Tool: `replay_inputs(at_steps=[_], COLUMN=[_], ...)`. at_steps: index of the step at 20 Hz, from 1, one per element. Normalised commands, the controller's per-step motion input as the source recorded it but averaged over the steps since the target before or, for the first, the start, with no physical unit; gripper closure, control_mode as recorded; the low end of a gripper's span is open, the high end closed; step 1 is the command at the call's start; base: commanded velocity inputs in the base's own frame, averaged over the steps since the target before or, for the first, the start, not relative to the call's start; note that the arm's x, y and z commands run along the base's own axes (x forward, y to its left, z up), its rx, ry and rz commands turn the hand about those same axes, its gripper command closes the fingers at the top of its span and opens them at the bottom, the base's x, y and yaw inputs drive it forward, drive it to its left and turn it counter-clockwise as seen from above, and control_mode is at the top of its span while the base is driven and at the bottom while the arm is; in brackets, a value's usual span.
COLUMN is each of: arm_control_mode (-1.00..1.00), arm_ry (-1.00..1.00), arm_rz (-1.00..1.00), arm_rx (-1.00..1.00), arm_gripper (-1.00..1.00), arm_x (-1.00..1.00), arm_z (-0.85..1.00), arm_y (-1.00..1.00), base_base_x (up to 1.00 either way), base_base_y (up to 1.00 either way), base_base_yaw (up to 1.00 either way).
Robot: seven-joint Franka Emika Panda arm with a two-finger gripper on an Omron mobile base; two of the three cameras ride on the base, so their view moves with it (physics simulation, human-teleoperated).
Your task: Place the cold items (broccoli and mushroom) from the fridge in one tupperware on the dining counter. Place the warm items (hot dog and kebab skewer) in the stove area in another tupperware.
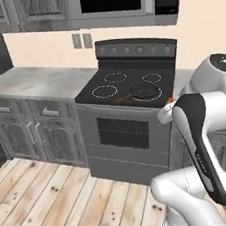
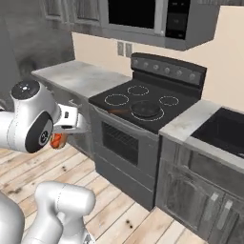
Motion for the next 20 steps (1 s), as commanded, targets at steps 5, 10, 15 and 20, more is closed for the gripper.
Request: replay_inputs(at_steps=[5,10,15,20], arm_control_mode=[1.0,1.0,1.0,1.0], arm_ry=[0.0,0.0,0.0,0.0], arm_rz=[0.0,0.0,0.0,0.0], arm_rx=[0.0,0.0,0.0,0.0], arm_gripper=[1.0,1.0,1.0,1.0], arm_x=[0.0,0.0,0.0,0.0], arm_z=[0.0,0.0,0.0,0.0], arm_y=[0.0,0.0,0.0,0.0], base_base_x=[-0.74,-0.91,-1.0,-1.0], base_base_y=[-0.57,-0.52,-0.36,-0.2], base_base_yaw=[0.76,0.69,0.59,0.45])
